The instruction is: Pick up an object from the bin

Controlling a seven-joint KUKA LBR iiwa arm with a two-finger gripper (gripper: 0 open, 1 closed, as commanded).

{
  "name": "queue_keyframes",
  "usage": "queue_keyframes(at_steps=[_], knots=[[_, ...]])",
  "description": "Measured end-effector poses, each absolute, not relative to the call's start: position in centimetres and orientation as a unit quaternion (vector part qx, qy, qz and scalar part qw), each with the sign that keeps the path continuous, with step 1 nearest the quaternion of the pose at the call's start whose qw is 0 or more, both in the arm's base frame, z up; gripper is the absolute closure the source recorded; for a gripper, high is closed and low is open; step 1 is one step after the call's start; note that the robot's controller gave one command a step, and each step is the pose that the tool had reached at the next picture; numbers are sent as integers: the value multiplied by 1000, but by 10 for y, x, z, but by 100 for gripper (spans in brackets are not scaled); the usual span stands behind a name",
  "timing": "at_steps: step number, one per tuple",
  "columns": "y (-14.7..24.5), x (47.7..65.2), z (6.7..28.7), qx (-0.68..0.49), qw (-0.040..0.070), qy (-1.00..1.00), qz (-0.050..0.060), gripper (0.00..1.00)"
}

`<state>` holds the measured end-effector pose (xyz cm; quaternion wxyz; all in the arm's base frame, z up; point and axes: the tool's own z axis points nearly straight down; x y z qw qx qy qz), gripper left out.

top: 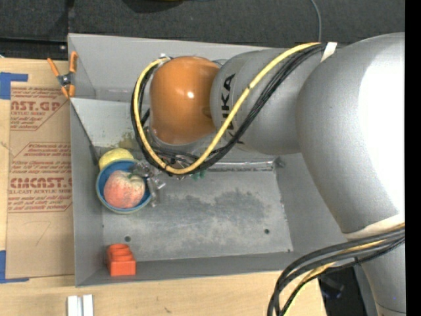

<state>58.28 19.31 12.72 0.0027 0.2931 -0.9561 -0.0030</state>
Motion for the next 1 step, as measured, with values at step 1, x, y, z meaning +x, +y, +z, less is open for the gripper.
queue_keyframes(at_steps=[1], knots=[[193, 581, 151, 293, 5, -956, -3, 100]])
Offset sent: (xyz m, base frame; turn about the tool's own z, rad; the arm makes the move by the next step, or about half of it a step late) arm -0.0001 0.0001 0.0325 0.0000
